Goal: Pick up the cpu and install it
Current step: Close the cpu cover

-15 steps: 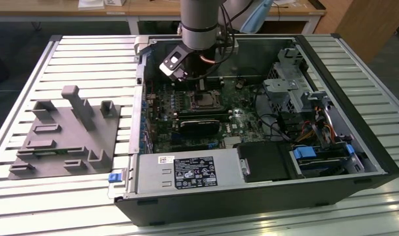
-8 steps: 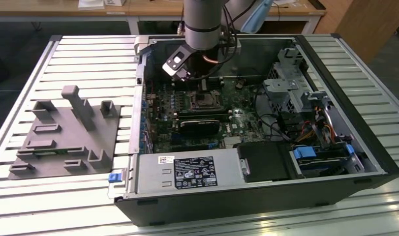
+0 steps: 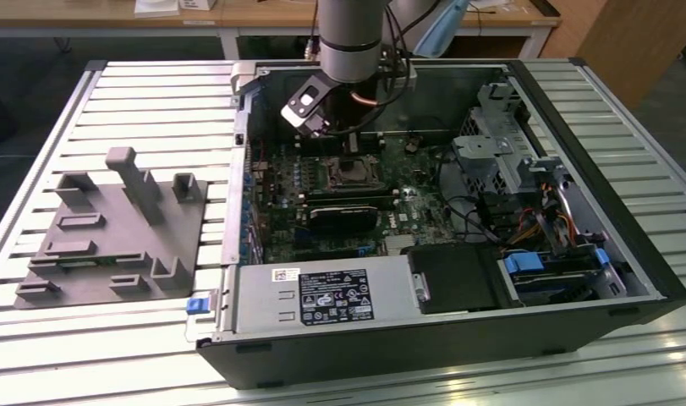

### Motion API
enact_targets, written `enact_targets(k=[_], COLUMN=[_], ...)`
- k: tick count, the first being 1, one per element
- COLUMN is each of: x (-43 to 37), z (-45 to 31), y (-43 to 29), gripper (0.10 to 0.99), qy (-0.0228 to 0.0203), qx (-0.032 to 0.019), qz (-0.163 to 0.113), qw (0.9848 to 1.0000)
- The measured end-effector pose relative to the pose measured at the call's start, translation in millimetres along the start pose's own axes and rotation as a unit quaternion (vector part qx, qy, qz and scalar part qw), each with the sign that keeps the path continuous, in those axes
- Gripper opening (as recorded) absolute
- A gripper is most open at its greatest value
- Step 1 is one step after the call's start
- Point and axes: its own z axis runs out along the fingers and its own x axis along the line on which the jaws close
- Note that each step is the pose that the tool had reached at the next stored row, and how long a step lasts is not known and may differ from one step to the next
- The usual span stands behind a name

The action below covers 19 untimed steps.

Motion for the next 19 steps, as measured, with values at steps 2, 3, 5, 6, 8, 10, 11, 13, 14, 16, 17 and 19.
enact_targets(k=[2, 3, 5, 6, 8, 10, 11, 13, 14, 16, 17, 19], x=[0.1, 0.0, 0.0, 0.0, 0.0, 0.0, -0.1, -0.2, -0.2, -0.2, -0.2, -0.2], z=[-0.6, -1.2, -2.5, -2.5, -2.6, -2.4, -2.4, -2.3, -2.2, -2.2, -2.2, -2.2], y=[0.0, 0.0, 0.0, 0.0, 1.2, 5.0, 6.9, 9.9, 10.9, 11.8, 12.1, 12.3], gripper=[0.106, 0.106, 0.106, 0.106, 0.106, 0.106, 0.106, 0.106, 0.106, 0.106, 0.106, 0.106], qy=[0.0002, 0.0000, 0.0000, 0.0001, 0.0000, 0.0001, 0.0001, 0.0000, 0.0000, 0.0001, 0.0001, 0.0000], qx=[-0.0001, 0.0000, 0.0000, -0.0001, 0.0000, 0.0000, 0.0002, 0.0003, 0.0003, 0.0003, 0.0003, 0.0003], qz=[0.000, 0.000, 0.000, 0.000, 0.000, 0.000, 0.000, 0.000, 0.000, 0.000, 0.000, 0.000], qw=[1.0000, 1.0000, 1.0000, 1.0000, 1.0000, 1.0000, 1.0000, 1.0000, 1.0000, 1.0000, 1.0000, 1.0000])
